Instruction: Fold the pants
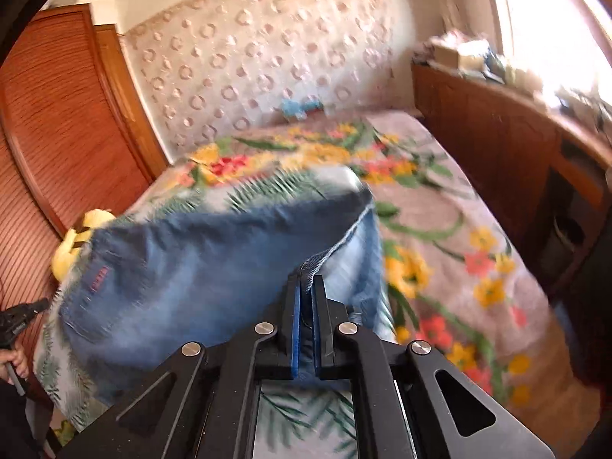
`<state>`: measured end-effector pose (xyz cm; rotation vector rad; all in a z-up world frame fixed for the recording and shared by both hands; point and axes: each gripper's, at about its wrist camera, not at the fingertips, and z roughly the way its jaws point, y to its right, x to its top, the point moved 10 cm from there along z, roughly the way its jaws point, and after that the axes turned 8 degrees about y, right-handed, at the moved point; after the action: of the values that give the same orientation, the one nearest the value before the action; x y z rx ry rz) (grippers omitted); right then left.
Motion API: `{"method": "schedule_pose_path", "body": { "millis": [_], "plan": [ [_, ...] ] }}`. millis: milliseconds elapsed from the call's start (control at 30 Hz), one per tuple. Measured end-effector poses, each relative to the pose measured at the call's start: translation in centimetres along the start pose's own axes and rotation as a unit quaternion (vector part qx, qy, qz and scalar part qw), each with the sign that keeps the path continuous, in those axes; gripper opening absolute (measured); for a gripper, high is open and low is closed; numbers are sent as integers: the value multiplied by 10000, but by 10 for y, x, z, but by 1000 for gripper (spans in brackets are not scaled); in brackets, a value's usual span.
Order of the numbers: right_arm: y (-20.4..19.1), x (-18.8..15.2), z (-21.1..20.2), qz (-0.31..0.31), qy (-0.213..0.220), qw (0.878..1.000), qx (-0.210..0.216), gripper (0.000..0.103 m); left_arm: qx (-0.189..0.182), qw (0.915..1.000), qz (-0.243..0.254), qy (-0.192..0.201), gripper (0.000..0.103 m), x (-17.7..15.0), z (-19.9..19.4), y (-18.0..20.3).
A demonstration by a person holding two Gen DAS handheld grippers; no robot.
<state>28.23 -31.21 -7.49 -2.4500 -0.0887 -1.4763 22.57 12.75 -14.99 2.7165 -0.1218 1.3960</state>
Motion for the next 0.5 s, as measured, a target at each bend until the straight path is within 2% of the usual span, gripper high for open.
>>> {"method": "schedule_pose_path", "body": {
  "millis": [100,200,267,333,500],
  "plan": [
    [-33,27,-2,-309,145,9991,242,4,-72,9999,-24,77,14,6,-4,5],
    [-73,45,-1,-601,244,9963,563,4,-71,9998,-14,166,31,11,-8,6],
    [-99,50,-1,-807,288,9934,763,4,-121,9996,-51,240,64,14,-10,7],
    [-130,54,2,-1000,285,9893,1024,4,-205,9992,-102,330,87,16,-14,9],
    [-198,54,11,-1395,159,9767,1623,4,-160,9988,-155,436,87,18,-22,4]
  ]
}}
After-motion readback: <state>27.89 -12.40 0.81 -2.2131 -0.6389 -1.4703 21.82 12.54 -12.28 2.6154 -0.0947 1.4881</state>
